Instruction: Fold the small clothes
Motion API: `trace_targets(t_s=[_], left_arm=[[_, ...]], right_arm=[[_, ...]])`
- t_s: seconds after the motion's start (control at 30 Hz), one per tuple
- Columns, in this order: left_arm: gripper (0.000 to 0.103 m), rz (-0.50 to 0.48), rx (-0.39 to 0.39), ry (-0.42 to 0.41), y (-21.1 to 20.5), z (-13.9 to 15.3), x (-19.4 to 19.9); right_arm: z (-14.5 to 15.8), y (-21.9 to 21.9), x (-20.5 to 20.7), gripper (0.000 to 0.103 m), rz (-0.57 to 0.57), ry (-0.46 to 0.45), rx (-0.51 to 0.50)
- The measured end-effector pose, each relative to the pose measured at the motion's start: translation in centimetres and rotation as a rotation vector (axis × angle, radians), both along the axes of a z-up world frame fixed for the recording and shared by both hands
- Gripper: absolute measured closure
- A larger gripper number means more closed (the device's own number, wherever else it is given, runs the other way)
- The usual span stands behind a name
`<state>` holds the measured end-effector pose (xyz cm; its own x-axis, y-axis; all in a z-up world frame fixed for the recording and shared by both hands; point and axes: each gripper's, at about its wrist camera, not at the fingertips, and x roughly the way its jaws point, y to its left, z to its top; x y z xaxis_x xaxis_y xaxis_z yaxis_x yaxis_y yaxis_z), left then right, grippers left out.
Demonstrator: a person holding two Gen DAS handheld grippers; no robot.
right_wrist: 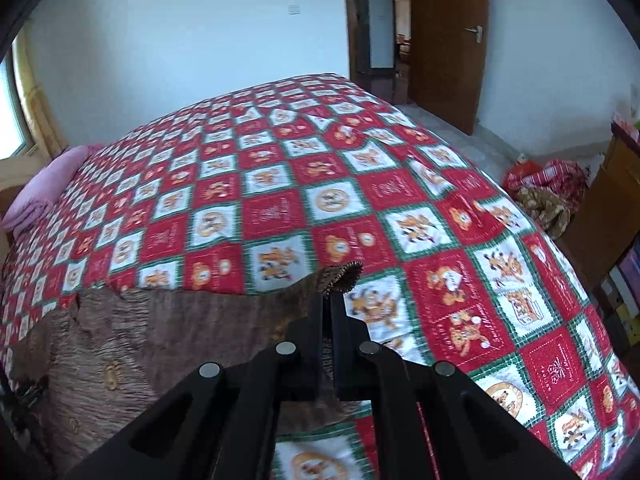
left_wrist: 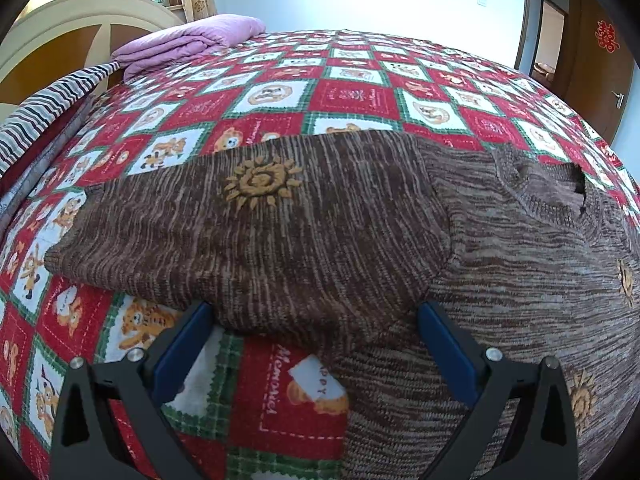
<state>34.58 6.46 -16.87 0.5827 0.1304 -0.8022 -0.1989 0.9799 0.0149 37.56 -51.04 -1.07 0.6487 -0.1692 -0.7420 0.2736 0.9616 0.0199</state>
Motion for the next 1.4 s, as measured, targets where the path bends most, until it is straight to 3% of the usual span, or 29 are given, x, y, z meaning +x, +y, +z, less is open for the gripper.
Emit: trace_targets(t_s=[0.4,0.6,0.77,0.9,0.97,1.0,1.03,1.07,1.17,1.33,1.4], left_arm=[[0.000,-0.004,-0.033,-0.013,0.4,0.0,-0.2],[0.000,-0.008,-0.046,-0.020,0.5,0.0,-0.3],[0.000,-0.007,-0.049,-0.021,0.6,-0.1,-0.3],[0.000,-0.008,-0.053,-0.023,0.6,-0.1,-0.3],[0.000,-0.008,-0.056,-0.025,0.6,-0.1,-0.3],[0.000,-0.008,-0.057,-0.025,0.6,-0.1,-0.3],[0.000,-0.008,-0.056,-0.025,0.6,-0.1,-0.3],[0.000,-0.008,-0.057,-0.025,0.6,-0.1,-0.3],[0.000,-0.008,-0.056,-0.026,0.6,-0.1,-0.3],[0.000,-0.007,-0.057,-0.026,0.6,-0.1,-0.3],[0.000,-0.007,-0.055,-0.026,0.6,-0.1,-0.2]], right_arm=[[3.6,11.9,0.8,0.100,0.198,0.014,-0.020],[3.6,18.3,1.9,0.100,0.300,0.024,-0.012],[0.5,23.2,3.2,0.100,0.353,0.028,0.062],[-4.5,26.8,4.5,0.099,0.441,0.049,0.308],[-8.0,29.2,5.0,0.087,0.488,0.116,0.368],[-9.0,29.8,4.8,0.072,0.508,0.130,0.383],[-9.9,30.2,4.4,0.057,0.532,0.144,0.397],[-10.5,30.2,3.8,0.053,0.548,0.155,0.400],[-10.1,28.4,2.1,0.052,0.536,0.137,0.386],[-8.8,22.1,0.6,0.051,0.435,0.083,0.263],[-9.7,20.2,1.3,0.051,0.386,0.094,0.303]])
